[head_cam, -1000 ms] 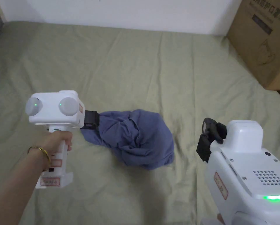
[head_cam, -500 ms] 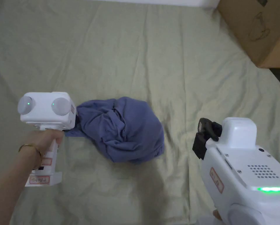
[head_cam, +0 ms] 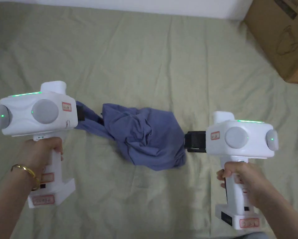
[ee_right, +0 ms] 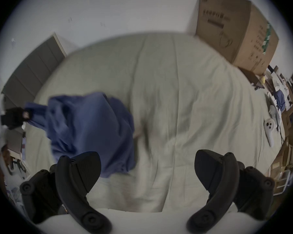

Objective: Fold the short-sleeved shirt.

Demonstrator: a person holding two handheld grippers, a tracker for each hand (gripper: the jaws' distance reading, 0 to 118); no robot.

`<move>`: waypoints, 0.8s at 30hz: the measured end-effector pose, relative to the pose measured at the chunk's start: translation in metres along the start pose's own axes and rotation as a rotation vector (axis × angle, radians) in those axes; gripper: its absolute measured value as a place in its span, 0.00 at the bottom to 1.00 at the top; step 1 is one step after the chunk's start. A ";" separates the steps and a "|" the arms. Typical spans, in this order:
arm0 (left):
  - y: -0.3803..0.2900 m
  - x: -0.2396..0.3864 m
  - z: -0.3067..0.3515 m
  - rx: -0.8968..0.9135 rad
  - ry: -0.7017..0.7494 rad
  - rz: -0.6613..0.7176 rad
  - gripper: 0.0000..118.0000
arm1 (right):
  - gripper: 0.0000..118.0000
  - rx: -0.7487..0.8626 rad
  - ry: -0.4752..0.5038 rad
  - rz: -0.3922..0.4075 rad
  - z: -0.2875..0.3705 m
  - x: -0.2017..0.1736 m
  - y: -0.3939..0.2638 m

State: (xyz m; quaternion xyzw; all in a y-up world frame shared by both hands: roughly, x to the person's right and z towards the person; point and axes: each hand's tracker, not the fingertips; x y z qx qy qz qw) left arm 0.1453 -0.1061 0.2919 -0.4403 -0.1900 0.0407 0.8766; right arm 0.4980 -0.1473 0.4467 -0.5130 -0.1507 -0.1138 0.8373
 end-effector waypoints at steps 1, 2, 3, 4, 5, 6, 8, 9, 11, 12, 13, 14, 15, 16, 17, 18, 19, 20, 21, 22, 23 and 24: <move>-0.002 -0.004 0.000 -0.004 -0.003 0.018 0.01 | 0.95 -0.040 -0.016 -0.003 -0.011 0.000 -0.004; -0.004 -0.007 -0.003 -0.008 -0.003 0.032 0.01 | 0.95 -0.067 -0.030 -0.014 -0.020 -0.002 -0.009; -0.006 -0.009 -0.004 -0.016 0.008 0.033 0.01 | 0.93 -0.075 -0.035 -0.020 -0.025 -0.003 -0.013; -0.008 -0.012 -0.006 -0.022 0.012 0.042 0.01 | 0.90 -0.075 -0.026 -0.021 -0.032 -0.006 -0.018; -0.011 -0.013 -0.008 -0.030 0.014 0.042 0.01 | 0.84 -0.079 -0.022 -0.027 -0.037 -0.009 -0.021; -0.013 -0.014 -0.010 -0.037 0.017 0.044 0.01 | 0.77 -0.084 -0.020 -0.034 -0.041 -0.012 -0.022; -0.016 -0.016 -0.013 -0.048 0.025 0.045 0.01 | 0.69 -0.082 -0.016 -0.072 -0.050 -0.019 -0.024; -0.019 -0.016 -0.014 -0.052 0.027 0.046 0.01 | 0.66 -0.080 -0.012 -0.082 -0.052 -0.021 -0.024; -0.021 -0.016 -0.016 -0.059 0.030 0.049 0.01 | 0.60 -0.070 0.001 -0.092 -0.055 -0.024 -0.023; -0.022 -0.016 -0.018 -0.062 0.033 0.049 0.01 | 0.54 -0.061 0.002 -0.087 -0.055 -0.026 -0.024; -0.024 -0.016 -0.019 -0.064 0.036 0.048 0.01 | 0.47 -0.049 0.013 -0.076 -0.054 -0.026 -0.024; -0.025 -0.017 -0.020 -0.067 0.039 0.050 0.01 | 0.34 -0.037 0.046 -0.053 -0.052 -0.025 -0.024; -0.025 -0.017 -0.021 -0.068 0.040 0.052 0.01 | 0.10 -0.038 0.074 -0.044 -0.051 -0.025 -0.023; -0.026 -0.018 -0.022 -0.073 0.039 0.062 0.01 | 0.01 -0.038 0.063 -0.054 -0.046 -0.026 -0.023; -0.027 -0.018 -0.020 -0.071 0.034 0.072 0.01 | 0.01 -0.026 0.039 -0.055 -0.040 -0.025 -0.021; -0.026 -0.019 -0.019 -0.067 0.029 0.077 0.01 | 0.00 -0.031 0.080 -0.057 -0.037 -0.020 -0.019; -0.024 -0.019 -0.015 -0.060 0.028 0.082 0.01 | 0.00 -0.037 0.086 -0.061 -0.030 -0.014 -0.016; -0.021 -0.020 -0.010 -0.052 0.023 0.085 0.01 | 0.00 -0.024 0.106 -0.073 -0.021 -0.009 -0.014; -0.019 -0.022 -0.004 -0.038 0.011 0.091 0.01 | 0.00 -0.006 0.129 -0.091 -0.012 -0.004 -0.012; -0.015 -0.022 0.005 -0.013 -0.003 0.099 0.01 | 0.00 0.020 0.159 -0.112 0.004 0.003 -0.009; -0.010 -0.023 0.013 0.010 -0.004 0.102 0.01 | 0.00 0.050 0.178 -0.110 0.021 0.008 -0.006; -0.005 -0.023 0.020 0.031 -0.006 0.102 0.01 | 0.00 0.074 0.190 -0.104 0.035 0.013 -0.003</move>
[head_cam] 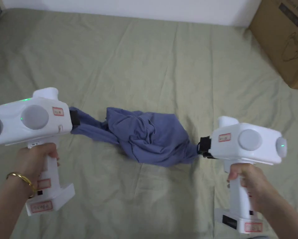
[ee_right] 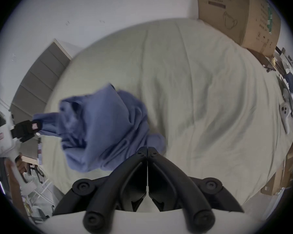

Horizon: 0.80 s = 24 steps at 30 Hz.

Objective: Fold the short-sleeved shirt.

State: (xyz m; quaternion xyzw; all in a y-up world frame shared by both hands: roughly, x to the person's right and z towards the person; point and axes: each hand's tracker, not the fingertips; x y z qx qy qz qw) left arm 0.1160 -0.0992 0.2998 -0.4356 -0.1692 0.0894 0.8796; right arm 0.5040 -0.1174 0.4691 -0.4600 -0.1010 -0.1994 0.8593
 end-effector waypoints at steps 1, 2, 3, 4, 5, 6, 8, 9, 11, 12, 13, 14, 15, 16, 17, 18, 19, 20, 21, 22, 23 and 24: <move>0.006 -0.001 0.009 0.025 -0.006 0.001 0.01 | 0.00 0.034 0.008 0.024 0.018 0.000 0.005; 0.013 -0.001 0.020 0.054 -0.016 0.008 0.01 | 0.00 0.069 0.018 0.041 0.036 -0.001 0.010; 0.017 -0.001 0.028 0.073 -0.029 0.015 0.01 | 0.00 0.088 0.029 0.050 0.049 -0.001 0.014; 0.023 -0.002 0.039 0.098 -0.046 0.025 0.01 | 0.00 0.110 0.051 0.051 0.066 -0.003 0.017; 0.028 -0.003 0.051 0.126 -0.060 0.035 0.01 | 0.00 0.133 0.076 0.047 0.083 -0.004 0.021; 0.033 -0.004 0.062 0.153 -0.068 0.040 0.01 | 0.00 0.152 0.093 0.043 0.097 -0.003 0.024; 0.046 -0.006 0.088 0.224 -0.075 0.050 0.01 | 0.00 0.209 0.126 0.023 0.129 -0.003 0.033; 0.054 -0.008 0.103 0.263 -0.084 0.049 0.01 | 0.00 0.238 0.134 0.024 0.146 -0.002 0.037; 0.070 -0.010 0.136 0.342 -0.094 0.041 0.01 | 0.00 0.304 0.144 0.034 0.180 -0.002 0.046; 0.077 -0.011 0.150 0.376 -0.100 0.041 0.01 | 0.00 0.326 0.141 0.043 0.194 -0.003 0.051; 0.085 -0.011 0.166 0.410 -0.115 0.040 0.01 | 0.00 0.351 0.140 0.056 0.208 -0.003 0.056; 0.094 -0.012 0.181 0.442 -0.129 0.044 0.01 | 0.00 0.377 0.132 0.068 0.223 -0.005 0.062; 0.101 -0.012 0.191 0.463 -0.138 0.052 0.01 | 0.00 0.388 0.133 0.075 0.233 -0.006 0.067; 0.110 -0.011 0.204 0.490 -0.158 0.053 0.01 | 0.00 0.402 0.140 0.081 0.245 -0.009 0.074; 0.120 -0.009 0.214 0.507 -0.178 0.053 0.01 | 0.00 0.421 0.136 0.093 0.255 -0.014 0.082; 0.129 -0.007 0.222 0.512 -0.177 0.046 0.01 | 0.00 0.438 0.128 0.109 0.264 -0.020 0.089; 0.140 0.000 0.230 0.526 -0.170 0.030 0.01 | 0.00 0.461 0.111 0.142 0.274 -0.029 0.098; 0.152 0.008 0.237 0.542 -0.156 0.008 0.01 | 0.00 0.480 0.086 0.174 0.281 -0.039 0.109; 0.166 0.010 0.236 0.558 -0.148 -0.010 0.01 | 0.00 0.498 0.061 0.202 0.287 -0.047 0.118; 0.181 0.017 0.238 0.574 -0.149 -0.026 0.01 | 0.00 0.520 0.027 0.231 0.293 -0.058 0.129; 0.195 0.025 0.243 0.580 -0.143 -0.028 0.01 | 0.00 0.547 -0.013 0.249 0.299 -0.067 0.143; 0.206 0.031 0.245 0.587 -0.138 -0.030 0.01 | 0.00 0.561 -0.037 0.258 0.299 -0.073 0.157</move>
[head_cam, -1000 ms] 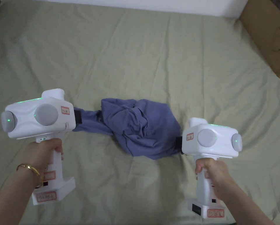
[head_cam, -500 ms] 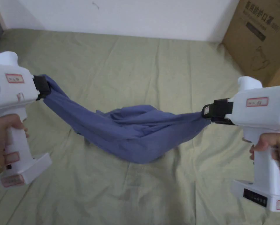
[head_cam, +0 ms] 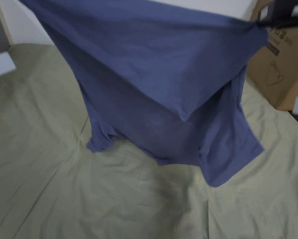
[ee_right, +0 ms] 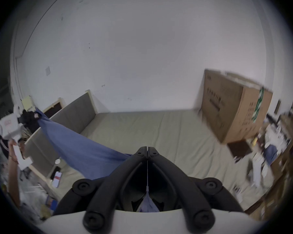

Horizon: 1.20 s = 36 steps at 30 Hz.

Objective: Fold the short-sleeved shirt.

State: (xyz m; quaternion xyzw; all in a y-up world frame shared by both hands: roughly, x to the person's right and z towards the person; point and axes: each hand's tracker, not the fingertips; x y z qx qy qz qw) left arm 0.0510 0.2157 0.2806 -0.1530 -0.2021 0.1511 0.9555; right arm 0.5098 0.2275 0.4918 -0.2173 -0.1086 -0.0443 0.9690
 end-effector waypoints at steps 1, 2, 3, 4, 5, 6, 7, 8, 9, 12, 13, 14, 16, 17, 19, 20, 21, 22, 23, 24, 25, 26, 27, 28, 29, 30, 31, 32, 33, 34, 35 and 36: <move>0.013 0.007 -0.007 0.007 -0.006 -0.006 0.01 | 0.00 0.012 -0.018 0.010 -0.006 -0.003 0.017; 0.025 0.014 -0.014 0.012 0.003 -0.008 0.01 | 0.00 0.027 -0.041 0.011 -0.010 -0.006 0.032; 0.037 0.019 -0.022 0.023 0.010 -0.015 0.01 | 0.00 0.036 -0.057 0.012 -0.016 -0.008 0.048; 0.052 0.024 -0.033 0.031 0.011 -0.020 0.01 | 0.00 0.051 -0.083 0.013 -0.026 -0.007 0.066; 0.065 0.029 -0.043 0.042 0.042 -0.032 0.01 | 0.00 0.062 -0.101 0.018 -0.033 -0.009 0.082; 0.076 0.034 -0.052 0.051 0.061 -0.041 0.01 | 0.00 0.076 -0.116 0.023 -0.039 -0.011 0.097; 0.088 0.039 -0.061 0.061 0.069 -0.051 0.01 | 0.00 0.100 -0.138 0.022 -0.046 -0.014 0.112; 0.101 0.044 -0.071 0.066 0.067 -0.047 0.01 | 0.00 0.120 -0.161 0.023 -0.053 -0.016 0.129; 0.109 0.050 -0.078 0.074 0.074 -0.046 0.01 | 0.00 0.138 -0.178 0.029 -0.062 -0.014 0.139; 0.131 0.068 -0.102 0.122 0.132 -0.078 0.01 | 0.00 0.190 -0.231 0.053 -0.081 -0.019 0.171; 0.136 0.074 -0.108 0.143 0.145 -0.099 0.01 | 0.00 0.199 -0.238 0.060 -0.086 -0.020 0.178; 0.140 0.080 -0.114 0.159 0.156 -0.120 0.01 | 0.00 0.212 -0.253 0.066 -0.092 -0.021 0.183; 0.141 0.084 -0.121 0.180 0.162 -0.127 0.01 | 0.00 0.222 -0.268 0.078 -0.098 -0.021 0.186; 0.140 0.086 -0.122 0.181 0.156 -0.126 0.01 | 0.00 0.224 -0.274 0.079 -0.101 -0.020 0.186; 0.135 0.087 -0.124 0.196 0.151 -0.137 0.01 | 0.00 0.228 -0.276 0.071 -0.104 -0.015 0.181; 0.129 0.087 -0.124 0.198 0.153 -0.148 0.01 | 0.00 0.231 -0.267 0.055 -0.104 -0.011 0.175; 0.124 0.086 -0.123 0.197 0.151 -0.157 0.01 | 0.00 0.229 -0.260 0.040 -0.104 -0.008 0.170; 0.115 0.085 -0.121 0.187 0.147 -0.164 0.01 | 0.00 0.220 -0.246 0.018 -0.105 -0.004 0.161; 0.106 0.082 -0.120 0.171 0.139 -0.164 0.01 | 0.00 0.206 -0.237 0.011 -0.105 0.000 0.153; 0.098 0.079 -0.119 0.150 0.124 -0.160 0.01 | 0.00 0.193 -0.235 0.006 -0.105 0.002 0.144; 0.085 0.074 -0.115 0.130 0.110 -0.144 0.01 | 0.00 0.177 -0.229 -0.003 -0.105 0.005 0.132; 0.071 0.069 -0.113 0.101 0.106 -0.145 0.01 | 0.00 0.154 -0.215 -0.002 -0.105 0.009 0.116; 0.060 0.063 -0.110 0.089 0.099 -0.133 0.01 | 0.00 0.140 -0.209 -0.002 -0.104 0.012 0.103; 0.043 0.056 -0.106 0.067 0.088 -0.123 0.01 | 0.00 0.122 -0.205 -0.005 -0.104 0.014 0.087; 0.026 0.048 -0.100 0.035 0.070 -0.111 0.01 | 0.00 0.093 -0.194 -0.014 -0.103 0.018 0.068; 0.011 0.042 -0.096 0.017 0.065 -0.095 0.01 | 0.00 0.077 -0.178 -0.027 -0.102 0.021 0.050; -0.008 0.034 -0.089 -0.009 0.053 -0.090 0.01 | 0.00 0.050 -0.165 -0.033 -0.101 0.025 0.030; -0.027 0.026 -0.083 -0.014 0.047 -0.069 0.01 | 0.00 0.021 -0.169 -0.043 -0.099 0.025 0.010; -0.049 0.016 -0.075 -0.044 0.037 -0.054 0.01 | 0.00 -0.012 -0.151 -0.056 -0.095 0.027 -0.015; -0.073 0.007 -0.067 -0.066 0.028 -0.034 0.01 | 0.00 -0.031 -0.136 -0.065 -0.091 0.029 -0.039; -0.098 -0.003 -0.059 -0.098 0.040 -0.007 0.01 | 0.00 -0.042 -0.133 -0.072 -0.087 0.030 -0.065; -0.121 -0.011 -0.052 -0.128 0.041 -0.002 0.01 | 0.00 -0.062 -0.135 -0.082 -0.083 0.030 -0.088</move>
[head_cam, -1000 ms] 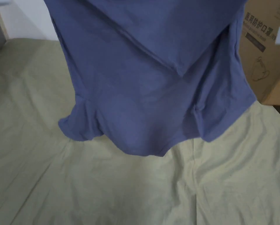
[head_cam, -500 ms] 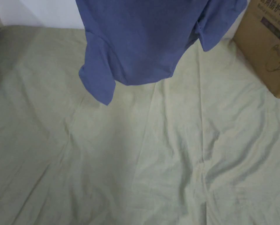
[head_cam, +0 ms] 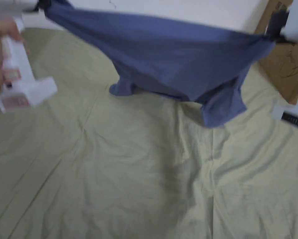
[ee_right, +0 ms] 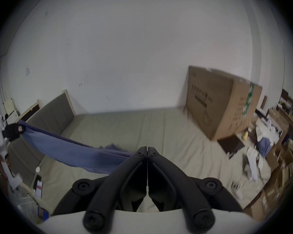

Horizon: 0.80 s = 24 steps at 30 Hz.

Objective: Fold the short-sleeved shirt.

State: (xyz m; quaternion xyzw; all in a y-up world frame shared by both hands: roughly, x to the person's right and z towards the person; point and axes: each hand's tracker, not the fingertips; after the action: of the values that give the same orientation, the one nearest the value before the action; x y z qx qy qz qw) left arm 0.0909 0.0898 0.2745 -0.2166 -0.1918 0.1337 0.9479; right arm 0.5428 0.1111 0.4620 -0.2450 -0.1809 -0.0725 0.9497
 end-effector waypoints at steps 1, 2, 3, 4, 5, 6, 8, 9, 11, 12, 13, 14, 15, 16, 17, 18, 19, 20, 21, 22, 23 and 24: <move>-0.025 -0.011 0.004 -0.020 0.011 0.025 0.01 | 0.00 -0.017 0.015 -0.031 0.003 0.003 -0.025; -0.054 -0.022 0.010 -0.059 0.029 0.043 0.01 | 0.00 -0.054 0.043 -0.057 0.007 0.007 -0.052; -0.078 -0.031 0.014 -0.080 0.044 0.059 0.01 | 0.00 -0.071 0.056 -0.083 0.011 0.010 -0.073; -0.108 -0.043 0.019 -0.122 0.071 0.072 0.01 | 0.00 -0.095 0.067 -0.105 0.017 0.011 -0.100; -0.133 -0.051 0.025 -0.154 0.100 0.093 0.01 | 0.00 -0.119 0.067 -0.121 0.021 0.013 -0.123; -0.154 -0.059 0.028 -0.198 0.119 0.093 0.01 | 0.00 -0.139 0.071 -0.130 0.024 0.014 -0.143; -0.201 -0.073 0.034 -0.306 0.175 0.051 0.01 | 0.00 -0.193 0.074 -0.163 0.032 0.014 -0.187; -0.218 -0.076 0.039 -0.352 0.188 0.049 0.01 | 0.00 -0.220 0.073 -0.179 0.034 0.014 -0.204; -0.251 -0.086 0.046 -0.435 0.226 0.063 0.01 | 0.00 -0.302 0.069 -0.194 0.035 0.010 -0.240; -0.261 -0.090 0.048 -0.479 0.241 0.075 0.01 | 0.00 -0.333 0.054 -0.194 0.031 0.011 -0.255; -0.270 -0.092 0.052 -0.511 0.260 0.084 0.01 | 0.00 -0.376 0.045 -0.183 0.030 0.009 -0.270; -0.276 -0.093 0.055 -0.512 0.260 0.081 0.01 | 0.00 -0.401 0.041 -0.180 0.029 0.008 -0.281; -0.282 -0.095 0.057 -0.549 0.287 0.083 0.01 | 0.00 -0.411 0.034 -0.186 0.028 0.007 -0.291; -0.286 -0.096 0.058 -0.570 0.307 0.067 0.02 | 0.00 -0.433 0.023 -0.190 0.026 0.007 -0.299; -0.287 -0.097 0.060 -0.591 0.323 0.061 0.04 | 0.00 -0.458 0.019 -0.190 0.023 0.007 -0.304; -0.288 -0.098 0.059 -0.571 0.313 0.074 0.10 | 0.03 -0.467 0.016 -0.192 0.021 0.007 -0.308; -0.288 -0.098 0.059 -0.578 0.324 0.080 0.23 | 0.13 -0.474 0.004 -0.191 0.019 0.008 -0.310; -0.287 -0.099 0.058 -0.588 0.338 0.082 0.43 | 0.30 -0.490 -0.012 -0.178 0.018 0.009 -0.310; -0.285 -0.101 0.058 -0.589 0.349 0.079 0.70 | 0.55 -0.492 -0.013 -0.169 0.017 0.010 -0.309; -0.282 -0.102 0.058 -0.583 0.353 0.080 0.83 | 0.73 -0.493 -0.017 -0.161 0.017 0.011 -0.306; -0.277 -0.102 0.060 -0.574 0.359 0.082 0.86 | 0.83 -0.489 -0.024 -0.153 0.018 0.012 -0.302; -0.269 -0.101 0.064 -0.558 0.366 0.083 0.86 | 0.90 -0.465 -0.038 -0.143 0.021 0.014 -0.297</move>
State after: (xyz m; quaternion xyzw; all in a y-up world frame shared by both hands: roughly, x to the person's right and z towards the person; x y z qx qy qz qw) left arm 0.0194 -0.1554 0.4210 -0.4957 -0.0388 0.0735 0.8645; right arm 0.4822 -0.1377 0.6144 -0.4451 -0.1939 -0.1747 0.8566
